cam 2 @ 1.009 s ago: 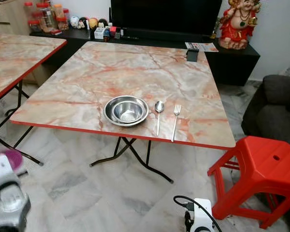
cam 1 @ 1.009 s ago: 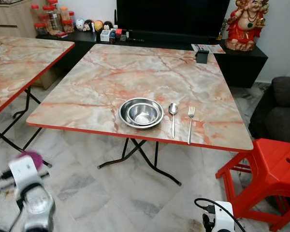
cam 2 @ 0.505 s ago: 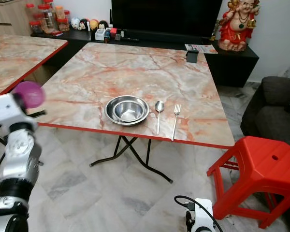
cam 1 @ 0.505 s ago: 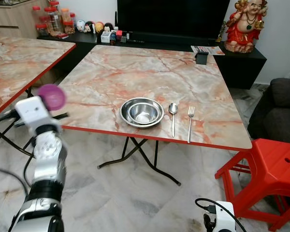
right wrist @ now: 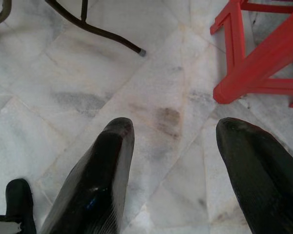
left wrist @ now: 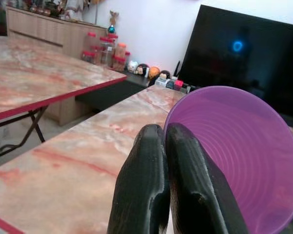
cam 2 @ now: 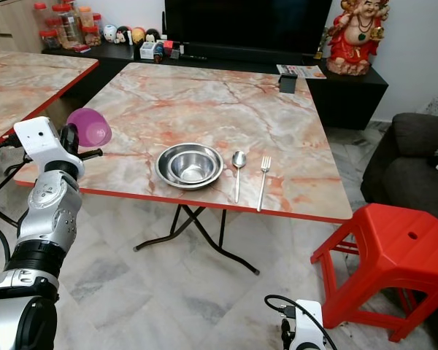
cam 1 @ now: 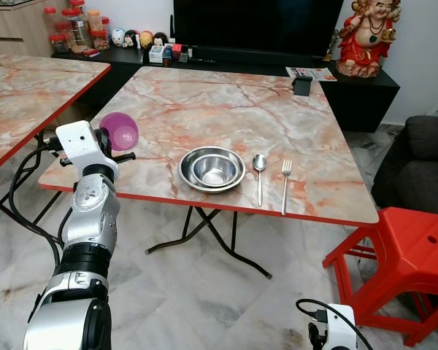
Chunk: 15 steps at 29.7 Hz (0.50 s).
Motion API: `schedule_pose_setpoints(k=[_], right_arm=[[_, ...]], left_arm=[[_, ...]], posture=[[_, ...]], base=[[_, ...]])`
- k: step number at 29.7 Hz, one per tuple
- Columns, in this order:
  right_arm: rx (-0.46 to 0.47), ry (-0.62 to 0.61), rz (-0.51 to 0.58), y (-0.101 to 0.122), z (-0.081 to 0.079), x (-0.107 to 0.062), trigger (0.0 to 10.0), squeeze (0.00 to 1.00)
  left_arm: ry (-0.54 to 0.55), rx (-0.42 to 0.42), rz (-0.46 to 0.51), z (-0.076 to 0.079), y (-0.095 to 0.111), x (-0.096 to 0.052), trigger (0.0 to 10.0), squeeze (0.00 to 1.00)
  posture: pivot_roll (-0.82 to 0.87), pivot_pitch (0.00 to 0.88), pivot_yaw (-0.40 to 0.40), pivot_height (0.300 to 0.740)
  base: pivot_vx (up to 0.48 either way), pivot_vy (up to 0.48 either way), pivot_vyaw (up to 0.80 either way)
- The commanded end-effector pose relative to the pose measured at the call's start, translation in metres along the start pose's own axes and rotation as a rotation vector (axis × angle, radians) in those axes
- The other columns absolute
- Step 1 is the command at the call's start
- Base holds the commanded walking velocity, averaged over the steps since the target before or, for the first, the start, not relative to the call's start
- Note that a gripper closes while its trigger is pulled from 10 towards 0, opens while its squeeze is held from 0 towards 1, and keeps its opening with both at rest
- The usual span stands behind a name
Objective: Setting the table
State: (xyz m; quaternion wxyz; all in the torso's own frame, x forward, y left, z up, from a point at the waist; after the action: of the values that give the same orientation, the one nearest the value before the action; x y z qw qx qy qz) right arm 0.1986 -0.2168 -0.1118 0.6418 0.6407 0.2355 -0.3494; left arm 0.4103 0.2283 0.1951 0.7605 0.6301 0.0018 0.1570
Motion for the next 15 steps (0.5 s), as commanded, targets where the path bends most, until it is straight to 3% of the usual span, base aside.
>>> schedule_pose_setpoints(k=[1,15], right_arm=[[0.01,-0.011,0.003,0.0017,0.0044,0.0002,10.0,0.0],[0.005,0.002,0.002,0.0017,-0.0049,0.0007,10.0,0.0]], left_arm=[[-0.033,-0.007,0.007,0.0081,0.0052,0.0025,10.0,0.0],[-0.044,-0.001,0.005,0.0065,0.0094,0.005,10.0,0.0]], posture=[[-0.04,0.0,-0.073,0.725],[-0.03,0.0,-0.059,0.725]], base=[[0.334,0.0,-0.49],[0.336,0.0,-0.03]])
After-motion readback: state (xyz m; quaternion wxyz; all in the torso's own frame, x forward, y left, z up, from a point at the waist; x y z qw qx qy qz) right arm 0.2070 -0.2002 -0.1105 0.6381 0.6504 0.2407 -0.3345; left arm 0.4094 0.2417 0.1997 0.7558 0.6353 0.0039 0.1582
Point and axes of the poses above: a point about 5 cm out from each wrist's last joint towards the gripper, its own x axis pointing out of the wrist towards the gripper, its own y axis along the axis of the wrist's last joint, z = x × y, the point moved 4 cm from there along x, pointing out of the wrist towards the gripper, and after that the axes turned 1 degree about -x, right-handed, at the moved point
